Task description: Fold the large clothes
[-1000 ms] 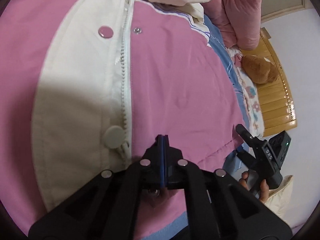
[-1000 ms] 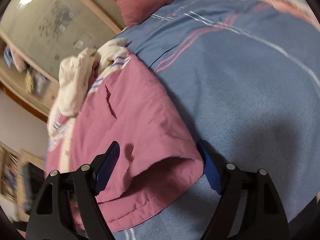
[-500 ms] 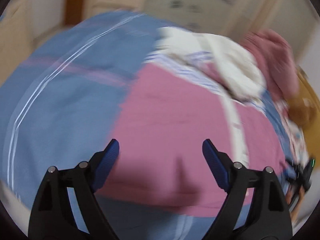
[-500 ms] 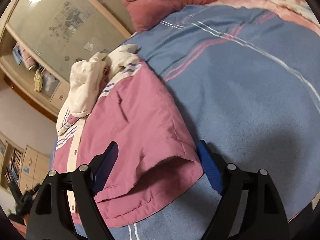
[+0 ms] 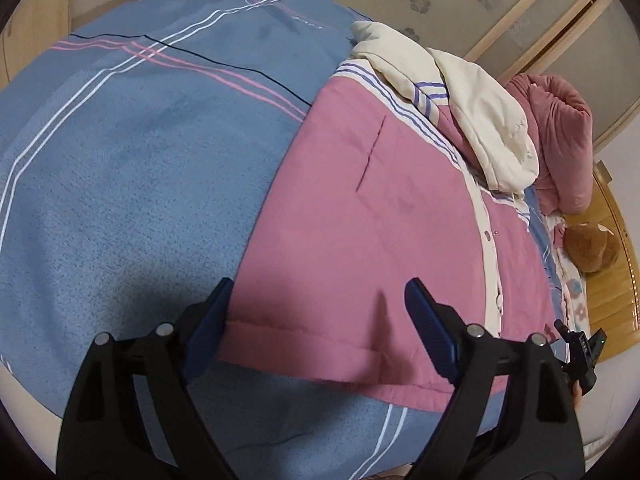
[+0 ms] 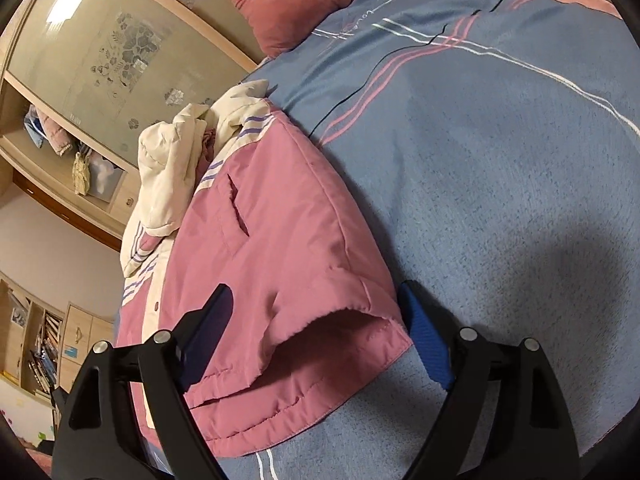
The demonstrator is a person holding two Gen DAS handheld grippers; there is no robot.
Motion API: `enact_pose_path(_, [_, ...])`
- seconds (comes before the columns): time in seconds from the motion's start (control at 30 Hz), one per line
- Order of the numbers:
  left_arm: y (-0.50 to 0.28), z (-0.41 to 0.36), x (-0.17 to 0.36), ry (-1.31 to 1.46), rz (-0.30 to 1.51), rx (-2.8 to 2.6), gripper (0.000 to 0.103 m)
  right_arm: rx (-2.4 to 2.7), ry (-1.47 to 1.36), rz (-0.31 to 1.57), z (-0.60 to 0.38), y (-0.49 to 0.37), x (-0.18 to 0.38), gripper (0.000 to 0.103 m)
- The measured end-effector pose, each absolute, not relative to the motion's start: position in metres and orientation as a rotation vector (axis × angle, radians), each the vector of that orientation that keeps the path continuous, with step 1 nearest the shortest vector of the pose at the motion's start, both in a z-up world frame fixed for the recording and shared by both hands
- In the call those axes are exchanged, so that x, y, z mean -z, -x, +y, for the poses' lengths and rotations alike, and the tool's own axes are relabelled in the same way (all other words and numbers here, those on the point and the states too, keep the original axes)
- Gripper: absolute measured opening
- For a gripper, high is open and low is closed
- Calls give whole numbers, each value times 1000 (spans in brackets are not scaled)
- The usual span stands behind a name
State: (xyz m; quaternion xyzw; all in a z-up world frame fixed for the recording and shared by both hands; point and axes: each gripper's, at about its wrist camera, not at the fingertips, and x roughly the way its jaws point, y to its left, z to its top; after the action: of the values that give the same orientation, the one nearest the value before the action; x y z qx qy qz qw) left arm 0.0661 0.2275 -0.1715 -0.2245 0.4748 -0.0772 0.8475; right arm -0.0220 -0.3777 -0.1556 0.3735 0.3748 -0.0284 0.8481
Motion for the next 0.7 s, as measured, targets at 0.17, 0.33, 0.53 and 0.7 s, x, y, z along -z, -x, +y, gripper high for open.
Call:
enact_pose_path(0.17, [-65,216,166,425,999,139,86,82,-700,787,-367,20,150,84])
enact_pose_path(0.33, [-63,216,157,464,968,175,86,-44,-875,651,-385,35,143,86])
enact_pose_path(0.53, [-62,214,159,481,979,205,86,5,-881,734,-389,35,156,86])
enact_pose_path(0.7, [-60,213,175,528,1032,247,86,-38,-910,730,-383,43,167,86])
